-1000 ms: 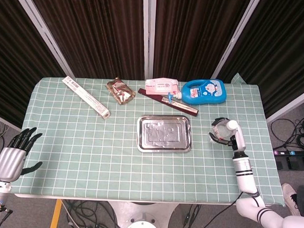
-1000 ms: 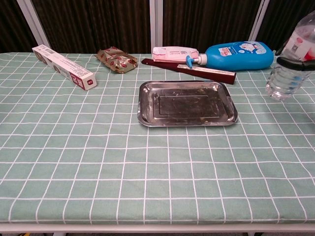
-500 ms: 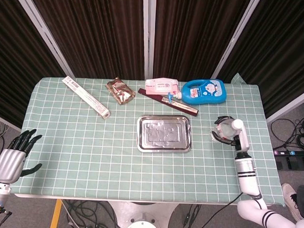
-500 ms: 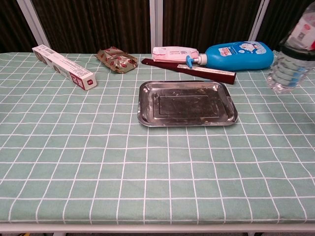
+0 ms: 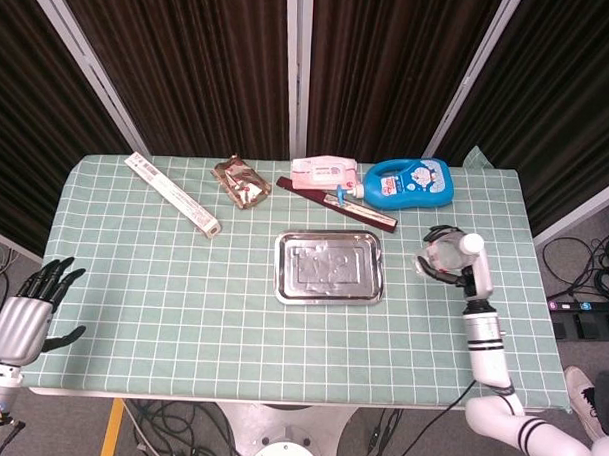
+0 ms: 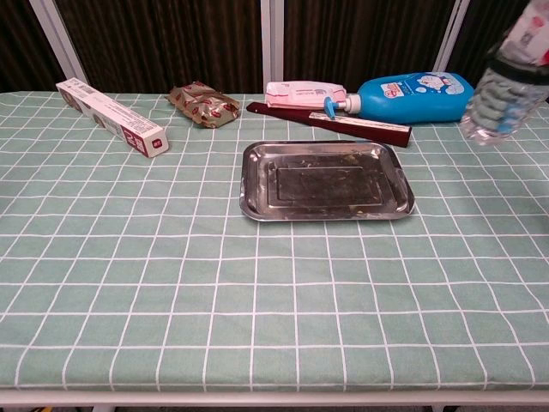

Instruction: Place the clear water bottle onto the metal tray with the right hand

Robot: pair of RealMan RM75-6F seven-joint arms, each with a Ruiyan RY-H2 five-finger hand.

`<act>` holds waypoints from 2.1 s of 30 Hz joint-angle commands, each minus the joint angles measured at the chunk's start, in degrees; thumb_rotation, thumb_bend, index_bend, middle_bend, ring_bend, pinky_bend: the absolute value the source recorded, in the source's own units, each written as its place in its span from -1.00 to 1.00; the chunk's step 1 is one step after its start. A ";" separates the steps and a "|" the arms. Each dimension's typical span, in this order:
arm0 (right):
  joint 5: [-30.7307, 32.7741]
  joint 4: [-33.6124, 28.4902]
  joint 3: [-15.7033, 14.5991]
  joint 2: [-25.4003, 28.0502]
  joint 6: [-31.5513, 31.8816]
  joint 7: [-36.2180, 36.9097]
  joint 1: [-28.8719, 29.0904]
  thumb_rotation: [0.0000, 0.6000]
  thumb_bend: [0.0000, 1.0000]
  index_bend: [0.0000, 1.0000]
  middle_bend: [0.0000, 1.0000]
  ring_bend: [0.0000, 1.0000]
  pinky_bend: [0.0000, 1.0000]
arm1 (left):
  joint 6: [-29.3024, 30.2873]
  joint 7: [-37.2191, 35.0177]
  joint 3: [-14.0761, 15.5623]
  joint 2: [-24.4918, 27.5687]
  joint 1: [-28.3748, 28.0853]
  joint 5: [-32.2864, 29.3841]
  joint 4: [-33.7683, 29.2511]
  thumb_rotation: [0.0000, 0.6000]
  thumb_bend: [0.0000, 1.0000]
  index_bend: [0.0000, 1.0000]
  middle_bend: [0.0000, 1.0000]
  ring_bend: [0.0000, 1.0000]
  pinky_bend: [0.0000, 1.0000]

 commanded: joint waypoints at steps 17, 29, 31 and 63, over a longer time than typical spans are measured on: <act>-1.52 -4.56 -1.11 -6.83 -1.25 -4.42 2.62 1.00 -0.71 0.09 -0.07 -0.41 -0.19 | 1.75 -0.30 0.16 1.72 1.58 -0.67 -0.95 1.00 -0.66 -0.63 -0.68 -0.83 -0.62; 0.81 -4.11 1.29 0.68 -1.28 -3.44 0.19 1.00 -0.71 0.09 -0.07 -0.41 -0.18 | 1.05 -0.59 0.46 0.54 1.00 0.31 -0.50 1.00 -0.66 -0.63 -0.68 -0.83 -0.62; 0.13 -6.14 1.33 1.40 -1.22 -3.57 0.50 1.00 -0.72 0.09 -0.07 -0.41 -0.18 | 1.12 -0.52 0.33 0.72 1.04 0.13 -0.69 1.00 -0.66 -0.63 -0.68 -0.83 -0.62; -5.11 -19.90 0.77 4.16 4.31 -9.39 1.14 1.00 -0.74 0.09 -0.05 -0.39 -0.17 | 1.55 -0.21 0.10 1.72 1.34 0.17 -2.45 1.00 -0.66 -0.63 -0.68 -0.83 -0.62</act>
